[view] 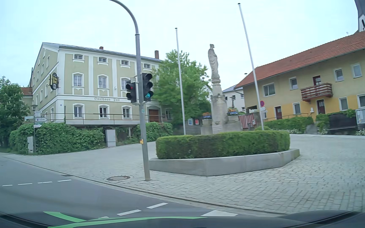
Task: Follow the waypoints while adhering to traffic rules and regulations
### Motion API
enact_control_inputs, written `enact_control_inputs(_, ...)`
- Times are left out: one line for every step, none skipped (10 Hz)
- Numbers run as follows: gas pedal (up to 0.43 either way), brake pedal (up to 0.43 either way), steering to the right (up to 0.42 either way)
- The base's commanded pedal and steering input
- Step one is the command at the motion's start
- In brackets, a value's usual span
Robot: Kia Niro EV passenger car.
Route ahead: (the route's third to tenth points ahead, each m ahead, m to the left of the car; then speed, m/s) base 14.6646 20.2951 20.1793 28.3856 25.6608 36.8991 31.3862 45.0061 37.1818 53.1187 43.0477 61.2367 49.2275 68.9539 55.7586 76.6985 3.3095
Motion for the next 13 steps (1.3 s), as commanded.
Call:
enact_control_inputs(0.280, 0.000, -0.600)
enact_control_inputs(0.339, 0.000, -0.590)
enact_control_inputs(0.350, 0.000, -0.576)
enact_control_inputs(0.358, 0.000, -0.567)
enact_control_inputs(0.390, 0.000, -0.558)
enact_control_inputs(0.398, 0.000, -0.544)
enact_control_inputs(0.398, 0.000, -0.530)
enact_control_inputs(0.421, 0.000, -0.518)
enact_control_inputs(0.449, 0.000, -0.496)
enact_control_inputs(0.449, 0.000, -0.475)
enact_control_inputs(0.449, 0.000, -0.440)
enact_control_inputs(0.461, 0.000, -0.407)
enact_control_inputs(0.461, 0.000, -0.364)
